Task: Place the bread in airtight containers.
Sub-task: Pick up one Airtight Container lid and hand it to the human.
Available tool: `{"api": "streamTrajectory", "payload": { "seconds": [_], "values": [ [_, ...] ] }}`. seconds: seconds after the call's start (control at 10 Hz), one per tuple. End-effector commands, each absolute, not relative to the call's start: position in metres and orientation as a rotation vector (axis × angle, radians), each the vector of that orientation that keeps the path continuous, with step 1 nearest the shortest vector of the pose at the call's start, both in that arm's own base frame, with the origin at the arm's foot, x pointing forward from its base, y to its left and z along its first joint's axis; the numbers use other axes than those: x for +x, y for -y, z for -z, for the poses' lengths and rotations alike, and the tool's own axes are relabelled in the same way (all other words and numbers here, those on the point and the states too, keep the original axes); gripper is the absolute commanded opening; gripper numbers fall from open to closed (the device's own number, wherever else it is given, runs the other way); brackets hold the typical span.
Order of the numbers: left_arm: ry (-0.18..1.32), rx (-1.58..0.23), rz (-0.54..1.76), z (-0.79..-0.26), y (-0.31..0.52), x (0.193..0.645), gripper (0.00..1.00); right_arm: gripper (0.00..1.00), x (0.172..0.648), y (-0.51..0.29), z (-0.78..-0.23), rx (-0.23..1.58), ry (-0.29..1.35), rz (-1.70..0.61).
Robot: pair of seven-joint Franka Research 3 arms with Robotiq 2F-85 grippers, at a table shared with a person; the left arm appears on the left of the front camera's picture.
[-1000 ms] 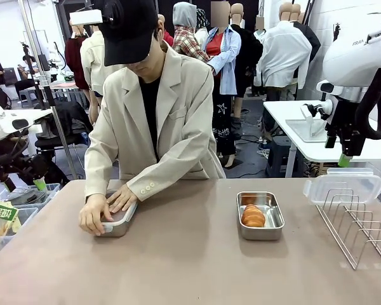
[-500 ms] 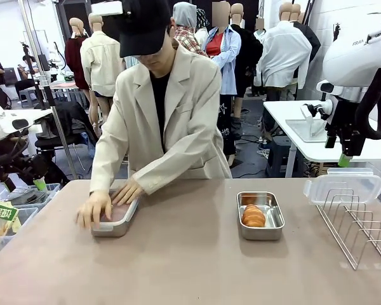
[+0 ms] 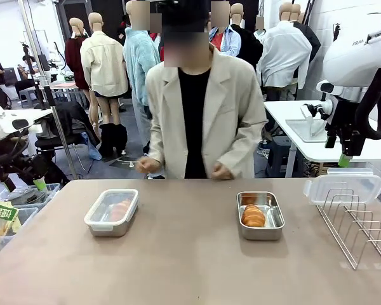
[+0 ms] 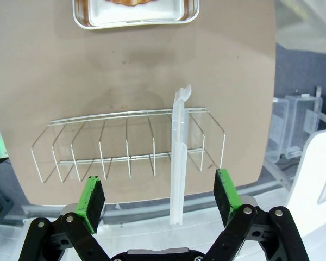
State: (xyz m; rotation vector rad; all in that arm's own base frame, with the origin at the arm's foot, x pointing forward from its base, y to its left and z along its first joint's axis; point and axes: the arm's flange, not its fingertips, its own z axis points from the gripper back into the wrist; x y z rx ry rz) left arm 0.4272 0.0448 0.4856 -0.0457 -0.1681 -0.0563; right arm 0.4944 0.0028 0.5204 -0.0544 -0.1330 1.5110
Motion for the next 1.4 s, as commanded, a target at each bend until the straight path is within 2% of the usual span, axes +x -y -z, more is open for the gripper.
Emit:
{"api": "streamTrajectory", "payload": {
  "seconds": [0.0, 1.3],
  "values": [
    [0.177, -0.046, 0.044, -0.4864, -0.0446, 0.4278, 0.92, 1.00, 0.4938, -0.0026, -0.5204, -0.046, 0.131, -1.511],
    [0.177, -0.046, 0.044, -0.4864, -0.0446, 0.4278, 0.92, 1.00, 0.4938, -0.0026, -0.5204, -0.046, 0.131, -1.511]
  ]
}}
